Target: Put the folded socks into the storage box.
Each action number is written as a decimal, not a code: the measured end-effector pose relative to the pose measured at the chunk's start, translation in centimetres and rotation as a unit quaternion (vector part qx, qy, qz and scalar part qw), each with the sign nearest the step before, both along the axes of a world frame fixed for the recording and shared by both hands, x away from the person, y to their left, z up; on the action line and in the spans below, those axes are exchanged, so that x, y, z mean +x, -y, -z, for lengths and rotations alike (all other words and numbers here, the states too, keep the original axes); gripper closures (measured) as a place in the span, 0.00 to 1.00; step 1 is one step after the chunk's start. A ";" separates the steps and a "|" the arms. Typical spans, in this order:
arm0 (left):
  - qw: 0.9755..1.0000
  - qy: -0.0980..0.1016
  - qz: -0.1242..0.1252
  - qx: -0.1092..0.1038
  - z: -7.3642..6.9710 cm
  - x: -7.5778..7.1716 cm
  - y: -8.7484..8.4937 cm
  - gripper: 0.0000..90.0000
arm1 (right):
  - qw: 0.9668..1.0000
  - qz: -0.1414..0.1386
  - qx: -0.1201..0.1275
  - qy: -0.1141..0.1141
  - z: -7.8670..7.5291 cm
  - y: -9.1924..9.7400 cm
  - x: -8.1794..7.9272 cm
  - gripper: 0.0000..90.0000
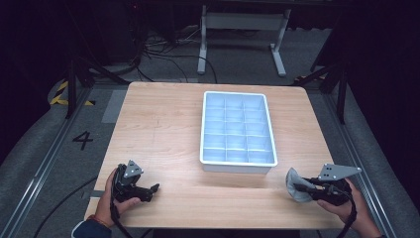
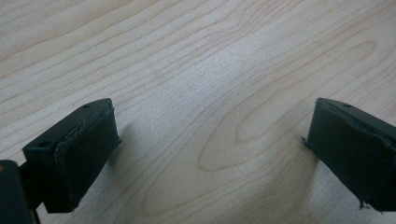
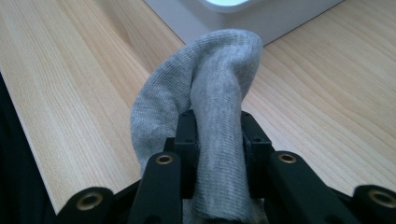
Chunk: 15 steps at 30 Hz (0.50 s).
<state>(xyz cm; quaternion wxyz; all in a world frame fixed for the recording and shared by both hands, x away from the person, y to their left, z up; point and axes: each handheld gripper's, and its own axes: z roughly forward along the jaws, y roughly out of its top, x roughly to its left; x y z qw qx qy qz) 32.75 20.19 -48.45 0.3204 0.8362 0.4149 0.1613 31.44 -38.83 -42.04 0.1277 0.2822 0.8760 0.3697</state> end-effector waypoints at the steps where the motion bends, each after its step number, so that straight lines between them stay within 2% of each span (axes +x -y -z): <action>1: 1.000 0.000 0.001 -0.001 0.0 0.0 0.0 0.03 | 1.000 0.001 0.000 0.003 -0.1 0.0 0.0 0.82; 15: 1.000 0.000 0.000 -0.001 0.0 0.0 0.0 0.03 | 1.000 0.011 0.017 0.020 -1.1 0.6 -0.2 0.82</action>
